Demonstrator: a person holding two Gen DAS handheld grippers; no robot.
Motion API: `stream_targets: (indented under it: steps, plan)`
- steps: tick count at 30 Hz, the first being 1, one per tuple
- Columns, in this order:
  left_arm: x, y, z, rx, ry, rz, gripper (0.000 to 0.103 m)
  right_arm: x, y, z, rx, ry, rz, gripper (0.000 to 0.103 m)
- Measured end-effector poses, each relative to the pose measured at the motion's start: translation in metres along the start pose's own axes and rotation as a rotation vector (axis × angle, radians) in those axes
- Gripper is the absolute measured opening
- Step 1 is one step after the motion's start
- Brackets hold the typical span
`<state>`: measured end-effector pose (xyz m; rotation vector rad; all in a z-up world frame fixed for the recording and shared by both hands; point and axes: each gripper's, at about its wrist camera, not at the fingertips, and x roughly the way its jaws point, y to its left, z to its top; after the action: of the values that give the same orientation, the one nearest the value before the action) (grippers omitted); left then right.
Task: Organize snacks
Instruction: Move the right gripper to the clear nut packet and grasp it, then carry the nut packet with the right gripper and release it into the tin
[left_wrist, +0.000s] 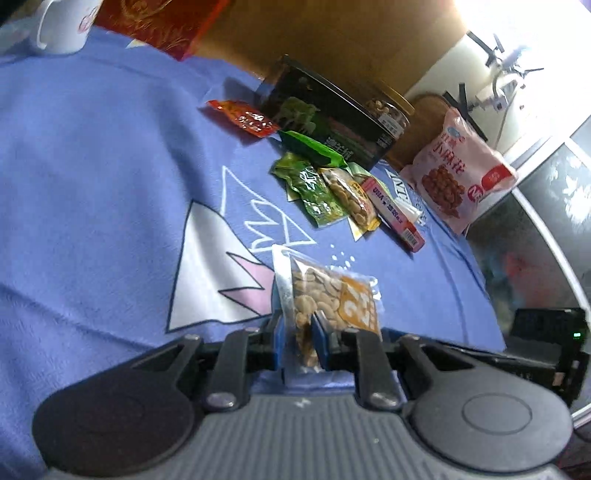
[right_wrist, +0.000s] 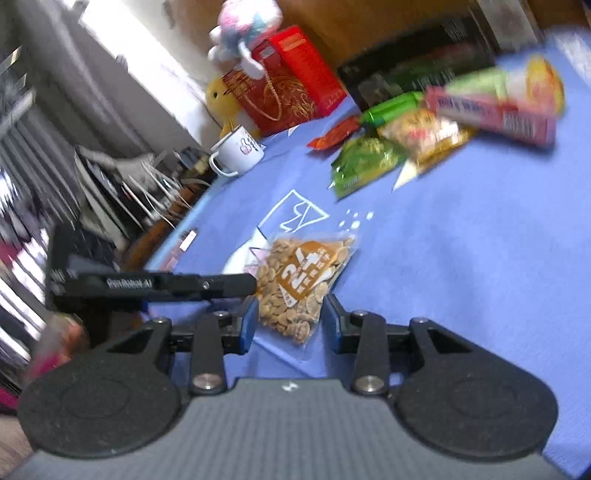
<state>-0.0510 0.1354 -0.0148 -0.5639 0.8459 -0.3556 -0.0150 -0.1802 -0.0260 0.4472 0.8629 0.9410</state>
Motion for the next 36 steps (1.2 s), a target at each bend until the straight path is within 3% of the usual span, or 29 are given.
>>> stream_targets:
  steps: [2, 8, 10, 11, 16, 20, 29, 36]
  plan:
    - [0.001, 0.0, -0.001, -0.004, -0.012, 0.004, 0.016, 0.004, -0.006, 0.001, 0.063, -0.007, 0.032, 0.041]
    - [0.004, -0.003, -0.001, 0.002, -0.027, 0.016, 0.015, 0.006, 0.0, 0.004, 0.059, 0.001, 0.004, 0.039]
    - [0.005, -0.006, 0.0, 0.001, -0.035, 0.029, 0.015, 0.008, 0.001, 0.005, 0.057, -0.01, -0.01, 0.03]
    - [0.006, -0.007, 0.001, 0.001, -0.039, 0.031, 0.015, 0.008, 0.002, 0.005, 0.033, -0.01, -0.042, 0.017]
    - [0.003, -0.012, 0.008, 0.006, -0.052, -0.024, 0.014, 0.007, 0.006, 0.009, -0.039, -0.035, -0.118, 0.015]
    - [0.003, -0.022, 0.019, 0.031, -0.07, -0.03, 0.014, 0.004, 0.002, 0.018, -0.045, -0.062, -0.111, 0.015]
    - [0.023, -0.049, 0.075, 0.118, -0.094, -0.034, 0.014, -0.003, -0.005, 0.064, -0.081, -0.129, -0.129, 0.015]
    - [0.051, -0.078, 0.149, 0.201, -0.15, -0.036, 0.015, -0.003, -0.017, 0.133, -0.141, -0.207, -0.153, 0.015]
